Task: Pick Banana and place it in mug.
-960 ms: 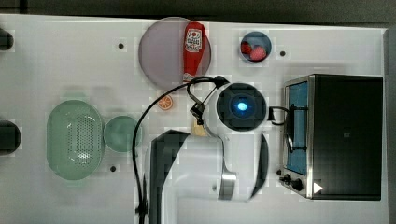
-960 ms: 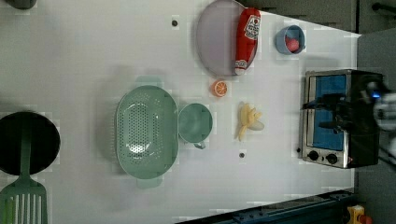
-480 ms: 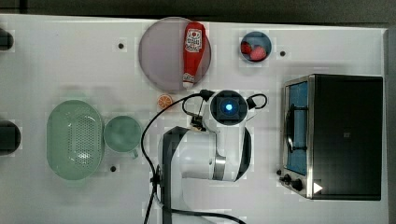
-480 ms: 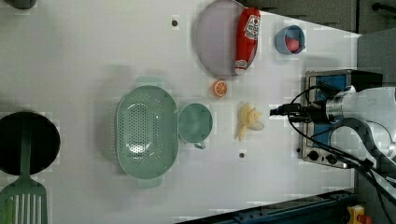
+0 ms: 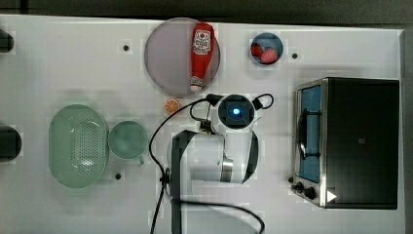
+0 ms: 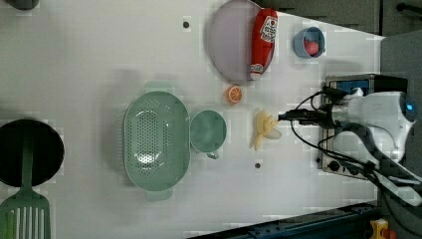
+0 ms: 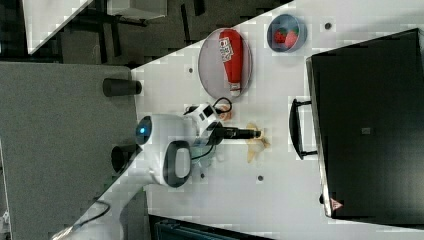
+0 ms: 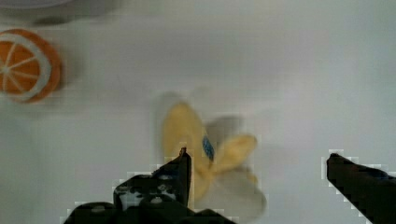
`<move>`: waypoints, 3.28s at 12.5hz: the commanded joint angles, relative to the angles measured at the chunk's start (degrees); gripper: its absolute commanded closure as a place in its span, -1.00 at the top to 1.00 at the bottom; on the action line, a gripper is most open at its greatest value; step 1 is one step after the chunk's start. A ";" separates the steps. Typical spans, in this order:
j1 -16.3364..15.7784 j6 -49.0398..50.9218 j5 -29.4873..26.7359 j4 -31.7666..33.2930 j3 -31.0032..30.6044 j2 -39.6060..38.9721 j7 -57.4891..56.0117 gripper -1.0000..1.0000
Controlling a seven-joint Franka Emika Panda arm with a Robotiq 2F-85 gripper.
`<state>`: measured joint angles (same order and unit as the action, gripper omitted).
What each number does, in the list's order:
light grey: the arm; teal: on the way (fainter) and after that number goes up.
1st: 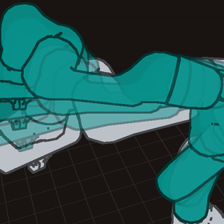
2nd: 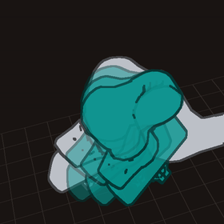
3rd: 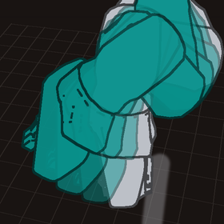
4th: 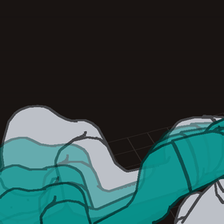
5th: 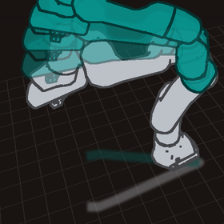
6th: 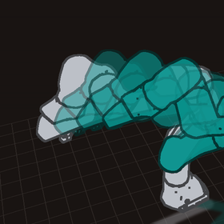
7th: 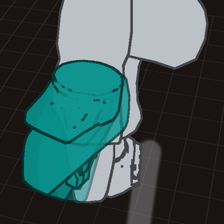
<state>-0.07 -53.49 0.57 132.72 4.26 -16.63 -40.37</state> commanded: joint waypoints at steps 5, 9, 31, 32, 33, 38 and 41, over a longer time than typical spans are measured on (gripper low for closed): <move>-1.10 -3.96 -0.73 0.88 -0.88 -6.78 -2.51 0.53; -1.02 -4.03 -0.85 0.60 -0.81 -5.21 -2.51 -0.30; -4.20 33.02 -1.96 -13.39 -24.84 22.05 39.43 -0.30; -4.21 32.32 -2.23 -12.59 -26.02 20.83 42.08 -0.30; -4.21 30.18 -2.47 -11.51 -26.86 19.44 43.90 -0.30; -4.22 13.74 -2.46 -4.33 -27.78 13.10 44.57 -0.30; -4.12 10.40 -2.46 -2.62 -27.64 11.07 44.57 -0.30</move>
<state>-5.36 -41.85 -2.00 129.92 -23.33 -6.85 2.32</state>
